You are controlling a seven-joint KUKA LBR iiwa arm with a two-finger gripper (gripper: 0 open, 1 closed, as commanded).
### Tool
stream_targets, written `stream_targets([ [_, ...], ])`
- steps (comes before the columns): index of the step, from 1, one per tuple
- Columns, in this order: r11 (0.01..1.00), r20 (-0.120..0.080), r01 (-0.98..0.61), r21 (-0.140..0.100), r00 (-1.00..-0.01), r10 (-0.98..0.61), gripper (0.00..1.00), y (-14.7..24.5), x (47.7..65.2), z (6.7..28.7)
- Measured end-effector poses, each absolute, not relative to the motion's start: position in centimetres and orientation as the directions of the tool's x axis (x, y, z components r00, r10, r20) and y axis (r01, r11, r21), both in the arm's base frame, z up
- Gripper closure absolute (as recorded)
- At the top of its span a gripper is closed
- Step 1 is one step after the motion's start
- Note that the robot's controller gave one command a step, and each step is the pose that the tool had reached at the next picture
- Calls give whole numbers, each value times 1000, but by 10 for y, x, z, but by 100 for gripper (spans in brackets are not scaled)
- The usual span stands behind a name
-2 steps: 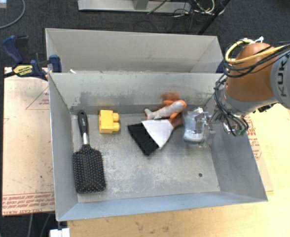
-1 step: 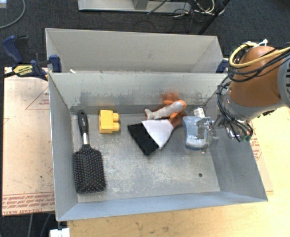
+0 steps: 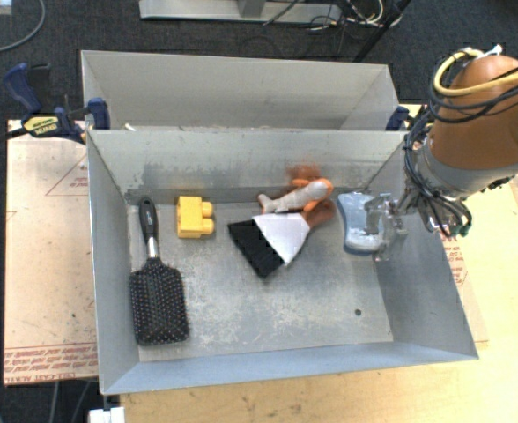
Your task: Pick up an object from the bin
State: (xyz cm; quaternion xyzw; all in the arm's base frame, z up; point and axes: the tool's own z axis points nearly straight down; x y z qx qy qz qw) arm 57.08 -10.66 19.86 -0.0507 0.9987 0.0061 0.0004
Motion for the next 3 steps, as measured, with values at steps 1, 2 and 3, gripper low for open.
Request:
stream_targets([
  [1, 997, -26, -74, -1, -997, -74, 100, -104, 576, 197],
  [2, 997, 8, -74, 13, -997, -74, 100, -93, 560, 198],
  [3, 1000, -31, 13, 1, -999, 13, 100, -116, 567, 327],
])
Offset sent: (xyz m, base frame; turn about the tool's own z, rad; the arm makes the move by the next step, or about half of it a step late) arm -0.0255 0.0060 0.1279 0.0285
